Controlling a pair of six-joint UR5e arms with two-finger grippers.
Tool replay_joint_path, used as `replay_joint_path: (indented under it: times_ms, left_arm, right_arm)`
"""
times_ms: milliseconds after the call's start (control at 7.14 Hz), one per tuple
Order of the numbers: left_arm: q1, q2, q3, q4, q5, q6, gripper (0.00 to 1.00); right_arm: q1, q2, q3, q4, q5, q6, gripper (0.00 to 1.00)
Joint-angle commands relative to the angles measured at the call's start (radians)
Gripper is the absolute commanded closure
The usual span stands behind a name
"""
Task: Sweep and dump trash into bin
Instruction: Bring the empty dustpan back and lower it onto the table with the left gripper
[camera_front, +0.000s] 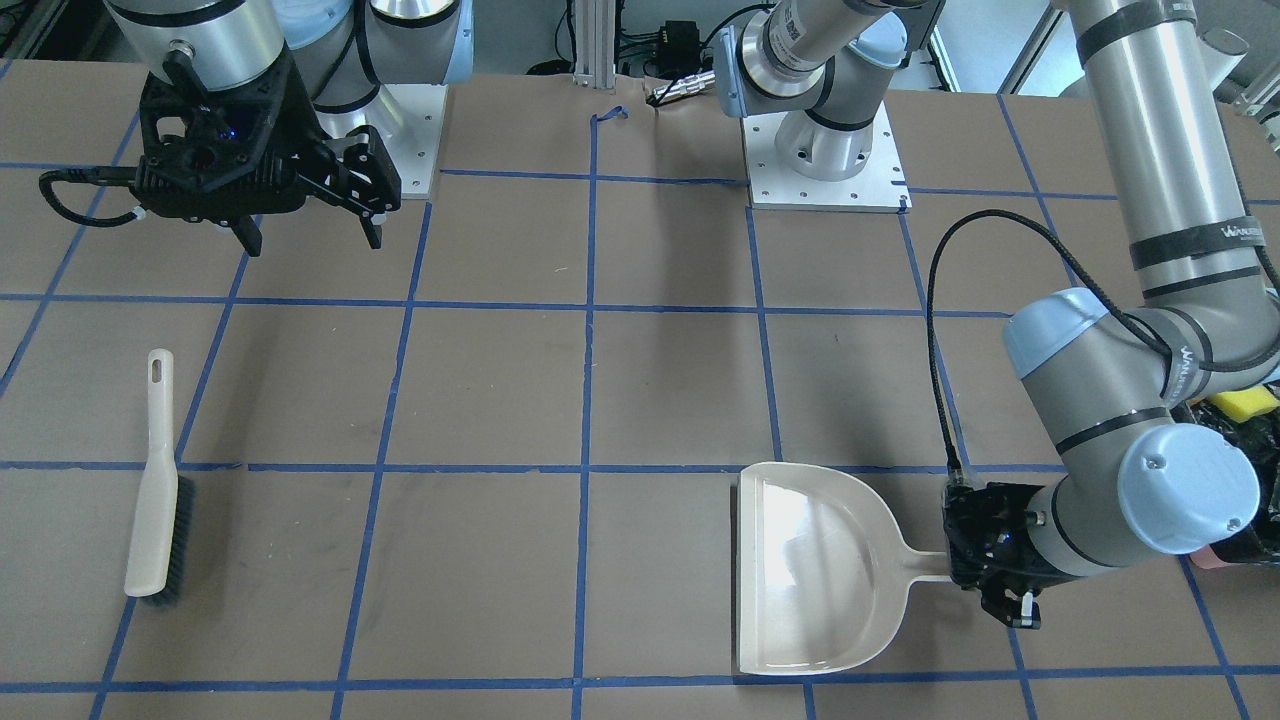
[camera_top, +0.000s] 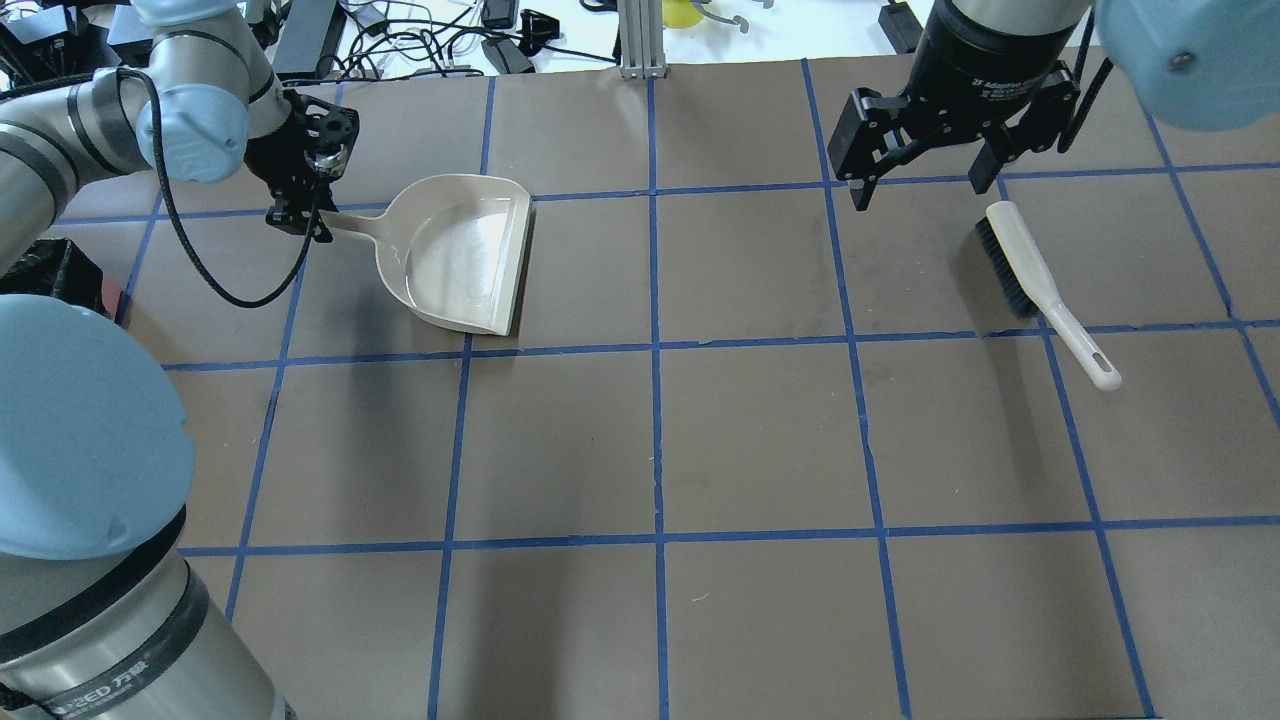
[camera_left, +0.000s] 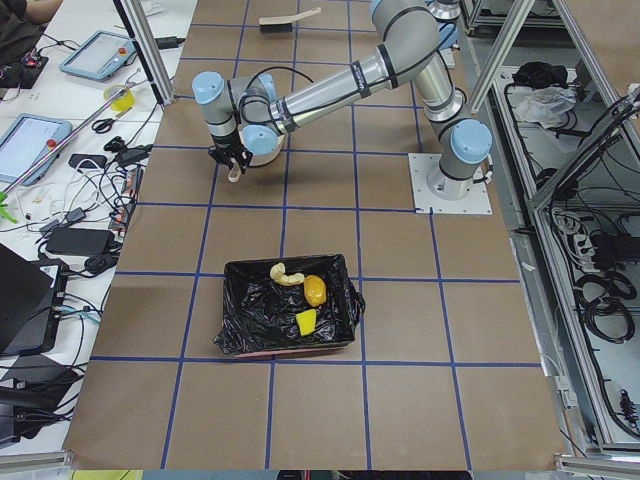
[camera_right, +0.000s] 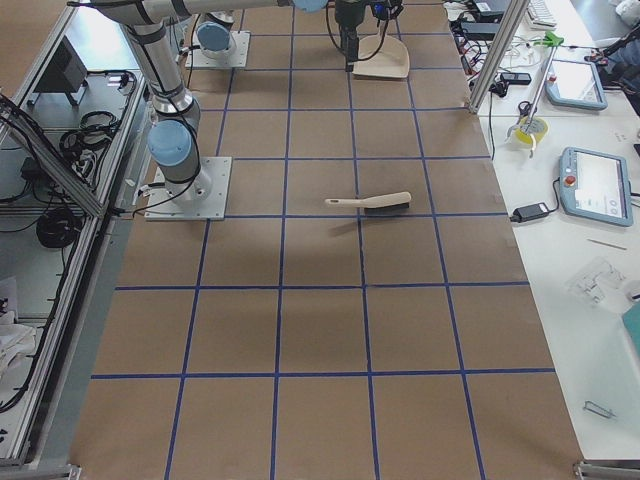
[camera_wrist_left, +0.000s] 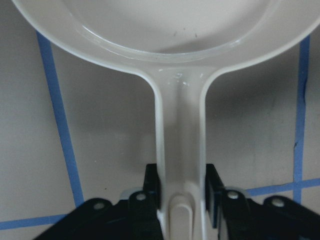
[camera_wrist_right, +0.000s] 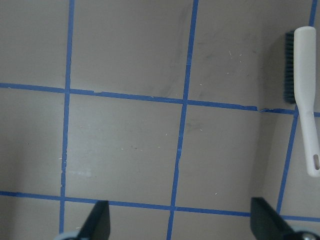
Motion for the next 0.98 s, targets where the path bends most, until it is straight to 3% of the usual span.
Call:
replay_joint_path:
  times_ms: [0, 140, 280, 560, 840]
  left_arm:
    - [0.0, -0.008, -0.006, 0.021, 0.001, -0.001, 1.0]
    - [0.0, -0.009, -0.006, 0.021, 0.001, -0.003, 0.87]
    - [-0.003, -0.009, -0.013, 0.02, -0.001, -0.023, 0.58]
    - [-0.011, 0.027, -0.009, -0.005, 0.002, -0.033, 0.53]
    - [-0.013, 0.114, -0.008, -0.133, -0.007, -0.075, 0.48]
  right_arm:
    - [0.0, 0.0, 0.0, 0.0, 0.001, 0.0, 0.0]
    - [0.0, 0.0, 0.0, 0.0, 0.001, 0.0, 0.0]
    - [0.0, 0.0, 0.0, 0.0, 0.003, 0.0, 0.0]
    - [0.0, 0.0, 0.0, 0.0, 0.003, 0.0, 0.0]
    - [0.0, 0.0, 0.0, 0.0, 0.001, 0.002, 0.0]
